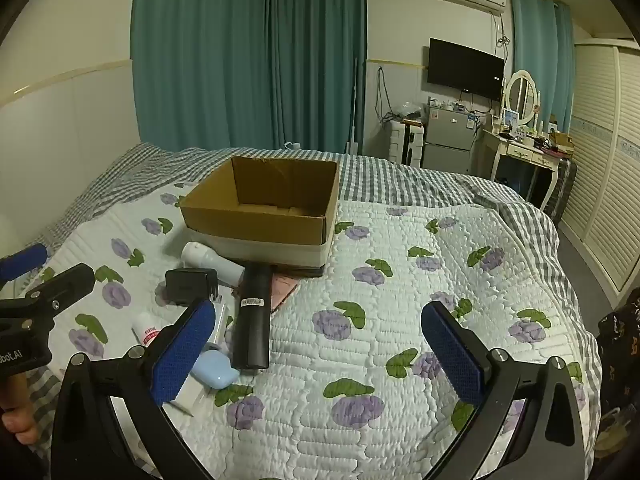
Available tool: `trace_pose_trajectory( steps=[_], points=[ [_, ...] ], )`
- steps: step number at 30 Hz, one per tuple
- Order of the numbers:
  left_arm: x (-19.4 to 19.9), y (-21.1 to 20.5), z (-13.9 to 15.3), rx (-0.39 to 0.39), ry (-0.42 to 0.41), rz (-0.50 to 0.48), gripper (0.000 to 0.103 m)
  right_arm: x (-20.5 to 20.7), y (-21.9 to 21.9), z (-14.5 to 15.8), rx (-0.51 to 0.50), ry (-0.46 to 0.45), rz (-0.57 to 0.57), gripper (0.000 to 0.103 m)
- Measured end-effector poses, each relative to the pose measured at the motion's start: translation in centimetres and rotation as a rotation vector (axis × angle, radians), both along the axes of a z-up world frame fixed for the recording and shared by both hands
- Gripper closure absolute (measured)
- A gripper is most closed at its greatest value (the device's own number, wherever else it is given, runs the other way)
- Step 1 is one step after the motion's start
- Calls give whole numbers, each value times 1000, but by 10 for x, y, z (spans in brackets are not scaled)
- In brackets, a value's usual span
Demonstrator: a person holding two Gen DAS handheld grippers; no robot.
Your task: Organize rigid objects
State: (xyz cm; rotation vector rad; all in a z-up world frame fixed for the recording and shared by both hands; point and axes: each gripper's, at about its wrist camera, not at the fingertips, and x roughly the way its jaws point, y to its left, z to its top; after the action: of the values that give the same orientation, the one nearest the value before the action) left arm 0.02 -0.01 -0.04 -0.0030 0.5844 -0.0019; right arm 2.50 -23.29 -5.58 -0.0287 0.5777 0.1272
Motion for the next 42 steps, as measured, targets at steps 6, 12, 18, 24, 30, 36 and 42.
trace_pose_trajectory(
  steps=[6, 12, 18, 24, 30, 36, 42],
  points=[
    [0, 1, -2, -19, 0, -10, 0, 0, 0, 0, 2, 3, 2, 0],
    [1, -2, -3, -7, 11, -17, 0, 1, 1, -3, 3, 5, 4, 0],
    [0, -2, -1, -9, 4, -8, 0, 1, 2, -3, -2, 6, 7, 0],
    [0, 1, 1, -12, 6, -4, 0, 1, 3, -3, -2, 8, 8, 0],
    [0, 2, 1, -18, 7, -5, 0, 0, 0, -3, 9, 6, 1, 0],
    [0, 2, 1, -17, 8, -3, 0, 0, 0, -3, 9, 6, 2, 0],
    [0, 2, 0, -18, 10, -2, 0, -1, 0, -4, 10, 6, 2, 0]
  ],
)
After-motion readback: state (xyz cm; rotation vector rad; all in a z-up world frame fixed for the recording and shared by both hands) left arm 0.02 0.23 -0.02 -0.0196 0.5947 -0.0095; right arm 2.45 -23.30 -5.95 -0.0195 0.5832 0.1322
